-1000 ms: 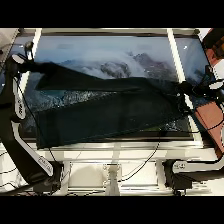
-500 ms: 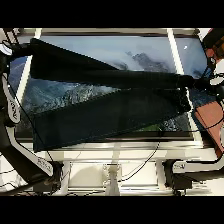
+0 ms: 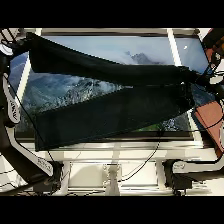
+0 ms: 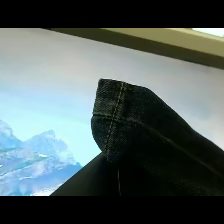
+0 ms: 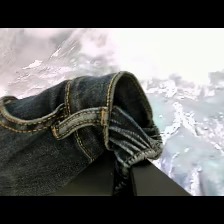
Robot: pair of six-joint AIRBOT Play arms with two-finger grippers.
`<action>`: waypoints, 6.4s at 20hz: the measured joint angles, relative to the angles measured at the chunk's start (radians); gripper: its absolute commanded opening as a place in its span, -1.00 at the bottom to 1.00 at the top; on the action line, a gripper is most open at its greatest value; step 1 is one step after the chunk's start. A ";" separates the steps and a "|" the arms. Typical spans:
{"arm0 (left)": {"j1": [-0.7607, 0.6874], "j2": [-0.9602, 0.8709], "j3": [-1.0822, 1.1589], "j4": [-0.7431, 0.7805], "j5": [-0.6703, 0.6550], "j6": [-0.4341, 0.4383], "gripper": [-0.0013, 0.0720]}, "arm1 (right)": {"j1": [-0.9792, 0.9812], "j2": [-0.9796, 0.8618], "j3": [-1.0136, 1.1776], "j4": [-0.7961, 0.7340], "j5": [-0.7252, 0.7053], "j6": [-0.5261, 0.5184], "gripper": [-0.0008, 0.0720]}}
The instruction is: Fold the clothes and pants, and hang the long-sleeved shirts on hangers.
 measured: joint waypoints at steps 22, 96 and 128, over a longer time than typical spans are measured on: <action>0.029 -0.003 -0.017 0.117 -0.212 -0.049 0.92 | -0.159 -0.009 0.033 -0.044 0.206 0.145 0.38; 0.037 0.642 -0.832 0.343 -0.518 -0.290 -0.89 | -0.132 -0.411 0.577 -0.124 0.681 0.066 0.56; 0.033 0.848 -1.121 0.172 -0.265 -0.382 -0.88 | -0.191 -0.716 0.825 0.381 1.150 0.000 0.94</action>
